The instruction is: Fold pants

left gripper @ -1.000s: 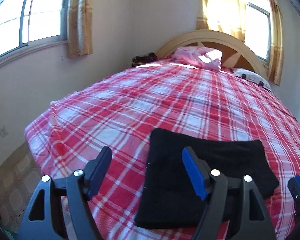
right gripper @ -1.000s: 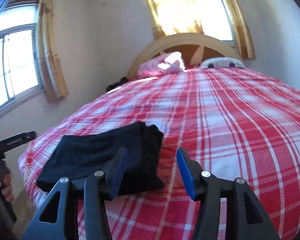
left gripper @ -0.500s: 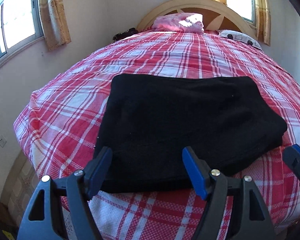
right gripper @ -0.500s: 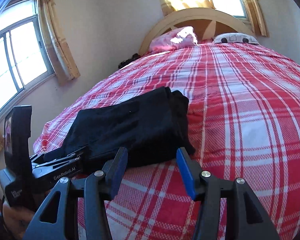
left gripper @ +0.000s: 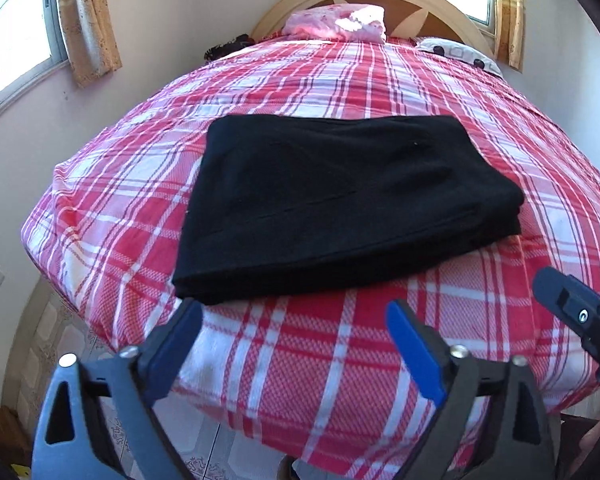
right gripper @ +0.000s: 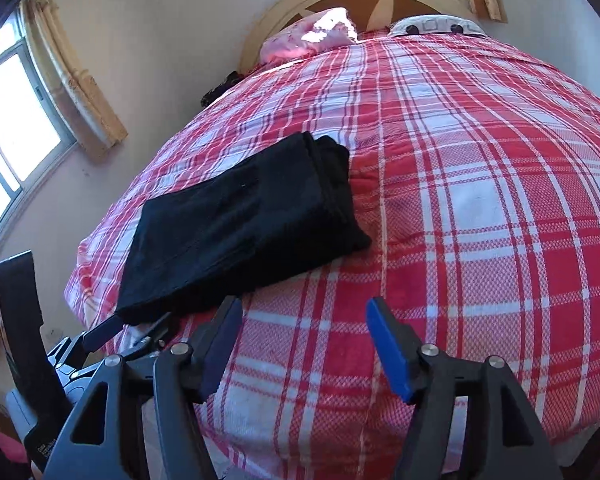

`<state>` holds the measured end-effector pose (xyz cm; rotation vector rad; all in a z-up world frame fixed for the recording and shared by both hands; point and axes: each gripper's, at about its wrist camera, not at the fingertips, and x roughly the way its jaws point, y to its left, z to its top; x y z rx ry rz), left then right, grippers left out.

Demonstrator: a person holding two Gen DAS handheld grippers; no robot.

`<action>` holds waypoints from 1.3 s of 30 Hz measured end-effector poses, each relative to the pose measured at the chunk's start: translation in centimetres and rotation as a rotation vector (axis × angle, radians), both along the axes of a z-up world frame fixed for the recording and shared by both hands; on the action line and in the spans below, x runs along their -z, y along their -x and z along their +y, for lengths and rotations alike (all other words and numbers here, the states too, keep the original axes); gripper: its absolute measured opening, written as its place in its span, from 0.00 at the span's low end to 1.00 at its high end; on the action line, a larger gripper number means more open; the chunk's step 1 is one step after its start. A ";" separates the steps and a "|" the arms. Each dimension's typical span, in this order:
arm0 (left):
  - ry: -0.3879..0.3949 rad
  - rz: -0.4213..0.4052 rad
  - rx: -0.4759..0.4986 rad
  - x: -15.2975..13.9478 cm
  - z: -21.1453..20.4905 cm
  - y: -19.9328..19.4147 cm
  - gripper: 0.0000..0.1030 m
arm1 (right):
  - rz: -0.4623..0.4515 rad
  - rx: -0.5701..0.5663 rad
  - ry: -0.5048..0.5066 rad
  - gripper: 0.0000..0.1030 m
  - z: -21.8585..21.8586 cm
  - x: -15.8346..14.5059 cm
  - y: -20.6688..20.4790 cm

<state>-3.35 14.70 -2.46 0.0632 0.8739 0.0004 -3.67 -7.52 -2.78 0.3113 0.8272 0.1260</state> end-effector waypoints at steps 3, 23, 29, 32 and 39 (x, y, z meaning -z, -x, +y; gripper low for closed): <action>-0.003 -0.051 0.010 -0.9 0.1 1.8 0.96 | -0.061 -0.015 0.035 0.64 0.8 -0.8 1.6; -0.090 -0.365 -0.017 -5.8 0.1 7.5 1.00 | -0.465 0.057 0.095 0.64 2.1 -6.9 9.7; -0.073 -0.353 -0.023 -5.5 0.4 7.0 1.00 | -0.494 0.088 0.130 0.65 2.0 -7.2 9.9; -0.096 -0.362 -0.028 -5.4 0.3 7.1 1.00 | -0.491 0.095 0.116 0.64 2.1 -7.0 9.6; -0.096 -0.342 -0.039 -4.8 0.5 6.7 1.00 | -0.504 0.092 0.131 0.65 2.4 -6.9 9.4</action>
